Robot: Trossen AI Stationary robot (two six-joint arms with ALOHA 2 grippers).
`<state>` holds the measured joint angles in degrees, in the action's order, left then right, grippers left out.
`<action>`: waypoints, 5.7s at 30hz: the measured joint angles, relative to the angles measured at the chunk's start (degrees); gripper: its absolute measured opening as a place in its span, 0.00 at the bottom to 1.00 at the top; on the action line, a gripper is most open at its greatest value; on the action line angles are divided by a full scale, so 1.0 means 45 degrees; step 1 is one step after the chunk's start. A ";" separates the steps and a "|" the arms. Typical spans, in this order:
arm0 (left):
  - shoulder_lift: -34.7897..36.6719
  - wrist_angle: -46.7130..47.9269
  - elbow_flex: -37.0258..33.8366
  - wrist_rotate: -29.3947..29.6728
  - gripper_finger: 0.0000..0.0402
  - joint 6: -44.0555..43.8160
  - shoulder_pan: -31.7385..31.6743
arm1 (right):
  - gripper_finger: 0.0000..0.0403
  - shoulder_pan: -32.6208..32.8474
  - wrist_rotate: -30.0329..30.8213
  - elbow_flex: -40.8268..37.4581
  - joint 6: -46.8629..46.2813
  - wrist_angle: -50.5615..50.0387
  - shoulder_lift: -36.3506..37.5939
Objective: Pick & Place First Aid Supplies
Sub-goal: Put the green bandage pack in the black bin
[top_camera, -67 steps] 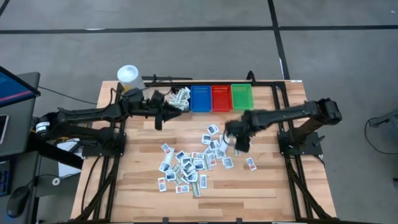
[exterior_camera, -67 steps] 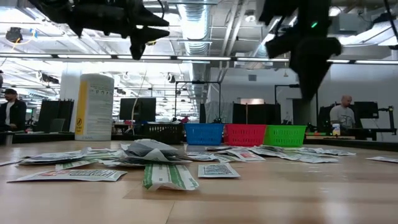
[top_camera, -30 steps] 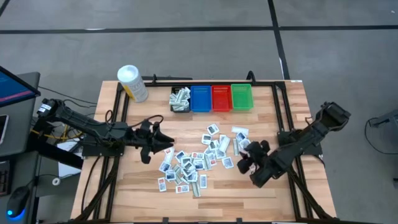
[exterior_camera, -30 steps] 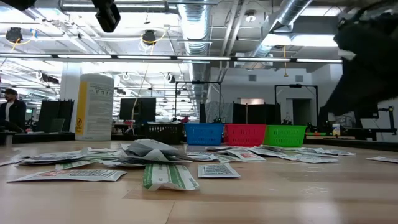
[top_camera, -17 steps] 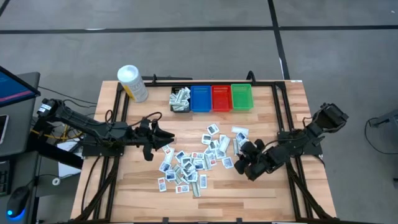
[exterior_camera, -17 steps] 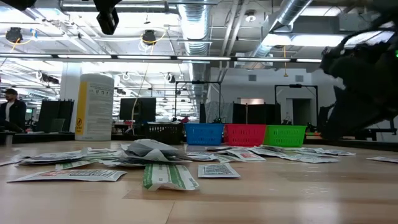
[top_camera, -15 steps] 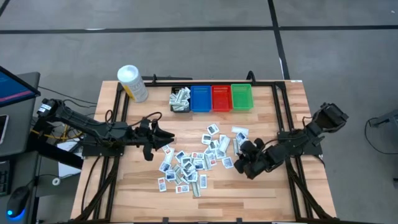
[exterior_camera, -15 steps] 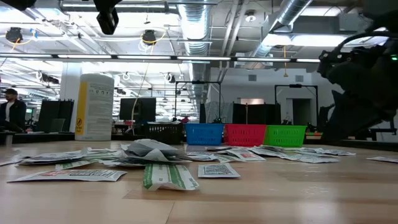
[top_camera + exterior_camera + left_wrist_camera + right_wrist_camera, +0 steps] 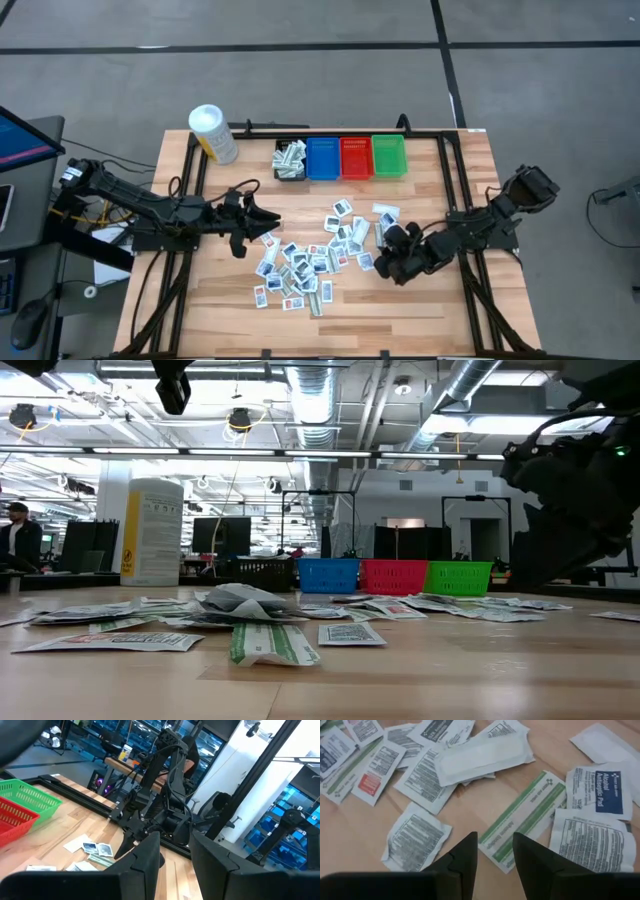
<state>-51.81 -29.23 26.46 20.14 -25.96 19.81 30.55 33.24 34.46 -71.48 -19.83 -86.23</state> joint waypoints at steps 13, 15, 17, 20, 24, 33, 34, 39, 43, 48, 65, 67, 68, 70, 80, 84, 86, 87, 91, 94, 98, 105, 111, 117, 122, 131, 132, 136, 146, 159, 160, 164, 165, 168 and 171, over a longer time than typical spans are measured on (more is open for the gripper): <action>-0.0004 -0.0092 0.0010 -0.0005 0.27 -0.0010 0.0010 | 0.29 -0.0058 -0.0124 0.0084 -0.1139 0.2487 -0.2560; -0.0005 -0.0088 0.0010 -0.0005 0.27 -0.0009 0.0010 | 0.29 -0.0058 -0.0162 0.0144 -0.1131 0.2384 -0.2550; 0.0000 -0.0092 0.0010 -0.0063 0.27 -0.0010 0.0010 | 0.28 -0.0064 -0.0382 0.0151 -0.1064 0.2346 -0.2442; -0.0005 -0.0089 0.0010 -0.0094 0.27 -0.0010 0.0010 | 0.24 -0.0092 -0.0486 0.0141 -0.1069 0.2272 -0.2376; -0.0005 -0.0087 0.0010 -0.0097 0.27 -0.0010 0.0010 | 0.16 -0.0186 -0.0592 0.0136 -0.1277 0.2126 -0.2361; -0.0005 -0.0087 0.0010 -0.0102 0.27 -0.0010 0.0138 | 0.01 -0.0194 -0.0789 0.0146 -0.1534 0.1654 -0.2356; 0.0000 -0.0087 0.0010 -0.0102 0.27 -0.0010 0.0180 | 0.02 -0.0194 -0.0793 0.0146 -0.1572 0.1662 -0.2356; -0.0001 -0.0087 0.0010 -0.0102 0.27 -0.0010 0.0228 | 0.07 -0.0189 -0.0790 0.0122 -0.1462 0.1966 -0.2356; 0.0000 -0.0087 0.0010 -0.0102 0.27 -0.0010 0.0233 | 0.13 -0.0175 -0.1058 0.0356 -0.1031 0.2039 -0.2393; -0.0001 -0.0087 0.0010 -0.0102 0.27 -0.0010 0.0233 | 0.23 -0.0165 -0.1508 0.0685 -0.0066 0.1988 -0.2415; -0.0002 -0.0086 0.0010 -0.0102 0.27 -0.0104 0.0238 | 0.31 -0.0994 -0.2300 0.0893 -0.1321 -0.0415 -0.2255; -0.0003 -0.0085 0.0010 -0.0102 0.27 -0.0107 0.0236 | 0.30 -0.1015 -0.2342 0.0899 -0.1326 -0.0567 -0.2245; -0.0005 -0.0083 0.0010 -0.0107 0.27 -0.0107 0.0238 | 0.30 -0.1015 -0.2358 0.0899 -0.1326 -0.0636 -0.2240; -0.0004 -0.0086 0.0010 -0.0102 0.27 -0.0107 0.0238 | 0.31 -0.1044 -0.2452 0.0916 -0.1336 -0.0755 -0.2235; -0.0003 -0.0083 0.0010 -0.0106 0.27 -0.0292 0.0238 | 0.25 -0.1063 -0.2706 0.1378 -0.2319 -0.3691 -0.2214; -0.0001 -0.0083 0.0006 -0.0107 0.27 -0.0301 0.0238 | 0.17 -0.1062 -0.2999 0.1754 -0.2312 -0.4898 -0.2319; 0.0000 -0.0083 0.0005 -0.0107 0.27 -0.0301 0.0238 | 0.13 -0.1069 -0.3142 0.1861 -0.2084 -0.4973 -0.2340; -0.0004 -0.0083 0.0005 -0.0106 0.27 -0.0301 0.0238 | 0.10 -0.1069 -0.3197 0.1901 -0.1959 -0.4969 -0.2349; -0.0002 -0.0083 0.0005 -0.0107 0.27 -0.0301 0.0243 | 0.01 -0.1044 -0.3396 0.2200 -0.1464 -0.5044 -0.2410; -0.0005 -0.0083 0.0005 -0.0107 0.27 -0.0301 0.0238 | 0.01 -0.1044 -0.3713 0.2635 -0.0841 -0.5021 -0.2429; 0.0000 -0.0084 0.0005 -0.0107 0.27 -0.0301 0.0238 | 0.00 -0.1032 -0.4009 0.3454 0.0528 -0.4868 -0.2111; -0.0005 -0.0097 0.0000 -0.0107 0.27 -0.0301 0.0238 | 0.00 -0.1020 -0.3223 0.4590 0.2301 -0.4869 -0.0790; -0.0005 -0.0185 0.0000 -0.0105 0.27 -0.0372 0.0238 | 0.00 -0.1015 -0.2136 0.5232 0.3345 -0.4722 0.0259; -0.0005 -0.0185 0.0000 -0.0107 0.27 -0.0777 0.0238 | 0.00 -0.1149 -0.1682 0.5547 0.4582 -0.3501 0.0937; -0.0005 -0.0183 0.0000 -0.0558 0.27 -0.1541 0.0167 | 0.00 -0.1428 -0.1712 0.5549 0.5919 -0.1287 0.1272; -0.0005 -0.0185 0.0000 -0.2931 0.27 -0.2730 -0.0510 | 0.00 -0.2121 -0.2782 0.5566 0.8697 0.3816 0.1238; -0.0001 -0.0185 0.0000 -0.2959 0.27 -0.2719 -0.0510 | 0.00 -0.2197 -0.2965 0.5566 0.8895 0.4322 0.1238; 0.0000 -0.0185 0.0000 -0.2963 0.27 -0.2341 -0.0510 | 0.00 -0.2419 -0.3818 0.5566 0.9463 0.6113 0.1238; -0.0603 -0.1108 0.0000 -0.2994 0.44 -0.0877 -0.0989 | 0.00 -0.2789 -0.5185 0.5571 0.9615 0.7983 0.1238; -0.2711 -0.5365 0.0005 -0.3512 0.51 0.0723 -0.1198 | 0.00 -0.2841 -0.5389 0.5571 0.9233 0.7930 0.1238; -0.2799 -0.5460 0.0035 -0.3518 0.51 0.0715 -0.1254 | 0.00 -0.2841 -0.5389 0.5571 0.9224 0.7933 0.1238; -0.3207 -0.5475 0.0377 -0.3738 0.49 0.0612 -0.1483 | 0.00 -0.2841 -0.5389 0.5571 0.9209 0.7934 0.1238; -0.3333 -0.5475 0.0495 -0.3795 0.49 0.0613 -0.1529 | 0.00 -0.2841 -0.5389 0.5571 0.9209 0.7934 0.1238; -0.3709 -0.5508 0.0858 -0.3905 0.49 0.0672 -0.1692 | 0.00 -0.2841 -0.5413 0.5571 0.9194 0.7935 0.1238; -0.4037 -0.5507 0.1068 -0.4040 0.49 0.0669 -0.1848 | 0.00 -0.2841 -0.5413 0.5571 0.9194 0.7936 0.1238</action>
<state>-69.98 -54.02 31.27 1.96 -22.94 11.50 17.76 8.88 59.53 -30.11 15.89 -80.66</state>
